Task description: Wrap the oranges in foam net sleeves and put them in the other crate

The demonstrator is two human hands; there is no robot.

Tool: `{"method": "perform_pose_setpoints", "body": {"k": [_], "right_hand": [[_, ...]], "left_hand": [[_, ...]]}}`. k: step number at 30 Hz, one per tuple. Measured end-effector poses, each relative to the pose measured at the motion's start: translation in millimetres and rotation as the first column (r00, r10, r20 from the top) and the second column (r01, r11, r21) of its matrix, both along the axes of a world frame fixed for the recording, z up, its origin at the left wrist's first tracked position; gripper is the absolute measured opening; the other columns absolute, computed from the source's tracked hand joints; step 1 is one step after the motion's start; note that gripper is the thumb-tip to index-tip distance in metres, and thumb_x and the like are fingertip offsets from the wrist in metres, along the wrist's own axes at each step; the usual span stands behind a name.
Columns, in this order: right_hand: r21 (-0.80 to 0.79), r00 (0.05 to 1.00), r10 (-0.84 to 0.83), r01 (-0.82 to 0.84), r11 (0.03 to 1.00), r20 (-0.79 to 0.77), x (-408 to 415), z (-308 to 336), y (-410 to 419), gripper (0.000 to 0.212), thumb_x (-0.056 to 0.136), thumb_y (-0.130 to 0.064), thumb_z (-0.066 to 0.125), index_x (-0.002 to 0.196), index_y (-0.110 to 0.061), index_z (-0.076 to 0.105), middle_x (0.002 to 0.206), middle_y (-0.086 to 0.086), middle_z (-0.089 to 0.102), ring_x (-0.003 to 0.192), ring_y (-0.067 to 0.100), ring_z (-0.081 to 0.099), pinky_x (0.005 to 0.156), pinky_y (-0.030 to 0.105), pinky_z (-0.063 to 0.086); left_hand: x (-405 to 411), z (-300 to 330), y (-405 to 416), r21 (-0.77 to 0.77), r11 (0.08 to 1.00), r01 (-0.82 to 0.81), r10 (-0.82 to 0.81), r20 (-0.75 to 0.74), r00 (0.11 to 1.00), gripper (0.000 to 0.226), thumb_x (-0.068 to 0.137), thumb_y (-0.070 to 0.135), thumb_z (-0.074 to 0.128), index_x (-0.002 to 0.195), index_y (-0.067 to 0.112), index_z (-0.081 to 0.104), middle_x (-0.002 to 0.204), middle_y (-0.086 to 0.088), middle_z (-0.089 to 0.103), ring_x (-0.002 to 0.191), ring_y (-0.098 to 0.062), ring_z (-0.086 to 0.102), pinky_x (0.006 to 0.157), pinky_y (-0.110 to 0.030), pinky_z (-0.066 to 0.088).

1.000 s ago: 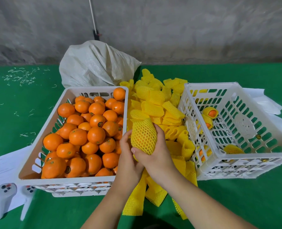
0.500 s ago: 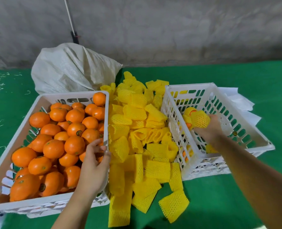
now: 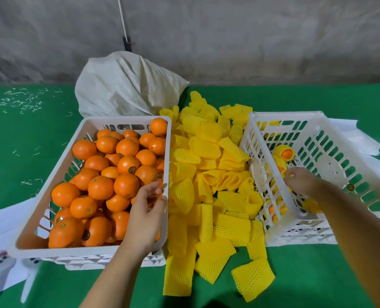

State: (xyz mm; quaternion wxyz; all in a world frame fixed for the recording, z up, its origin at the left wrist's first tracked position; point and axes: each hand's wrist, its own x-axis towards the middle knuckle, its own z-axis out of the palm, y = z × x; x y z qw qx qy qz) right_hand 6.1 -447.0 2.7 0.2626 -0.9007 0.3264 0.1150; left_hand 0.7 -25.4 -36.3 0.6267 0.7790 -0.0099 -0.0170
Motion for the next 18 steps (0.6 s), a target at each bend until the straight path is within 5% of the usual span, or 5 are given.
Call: {"method": "perform_pose_setpoints", "body": {"k": [4,7,10,13,18], "right_hand": [[-0.126,0.828,0.12,-0.06,0.99,0.548,3.3,15.3,64.8,0.034,0.098,-0.024,0.055,0.131,-0.019,0.058,0.127,0.007,0.06,0.107,0.03,0.06,0.09,0.047,0.053],[-0.162,0.689,0.522,-0.519,0.839,0.503,-13.6,-3.3,155.3,0.034,0.097,-0.03,0.064,0.129,-0.027,0.054,0.13,-0.002,0.05,0.114,0.021,0.053,0.086,0.036,0.046],[0.135,0.737,0.586,-0.654,0.745,0.335,-20.0,-41.0,225.5,0.04,0.094,-0.03,0.068,0.13,-0.028,0.05,0.155,0.0,0.032,0.144,0.027,0.036,0.104,0.034,0.039],[0.19,0.784,0.607,-0.621,0.761,0.129,-14.7,-61.0,254.5,0.047,0.098,-0.035,0.059,0.143,-0.026,0.049,0.172,0.0,0.005,0.157,0.03,0.009,0.123,0.041,0.018],[0.189,0.823,0.37,-0.483,0.855,0.43,-20.3,-55.5,244.2,0.033,0.105,-0.019,0.055,0.136,-0.015,0.063,0.147,0.001,0.053,0.138,0.015,0.047,0.111,0.023,0.036]], "left_hand": [[22.9,8.2,20.2,0.318,0.948,-0.004,-0.038,0.124,0.992,0.036,0.105,0.009,0.058,0.136,0.027,0.061,0.133,0.009,0.064,0.122,-0.008,0.06,0.101,-0.036,0.051],[39.2,11.0,32.7,0.813,0.582,0.013,-0.27,0.178,0.946,0.05,0.1,0.014,0.064,0.149,0.023,0.057,0.151,-0.005,0.052,0.126,-0.032,0.055,0.089,-0.044,0.049],[29.0,-0.8,22.3,0.958,0.274,0.088,-0.309,0.001,0.951,0.063,0.1,0.039,0.062,0.159,0.041,0.04,0.169,-0.004,0.019,0.136,-0.035,0.037,0.101,-0.042,0.04],[23.1,-14.8,20.9,0.967,0.115,0.227,-0.296,-0.185,0.937,0.056,0.103,0.033,0.055,0.156,0.043,0.038,0.168,-0.004,-0.007,0.145,-0.04,0.009,0.117,-0.046,0.036],[20.8,-8.3,17.6,0.996,-0.029,0.081,-0.245,-0.086,0.966,0.055,0.103,0.029,0.057,0.153,0.038,0.035,0.165,-0.005,0.012,0.137,-0.033,0.033,0.108,-0.036,0.039]]}}
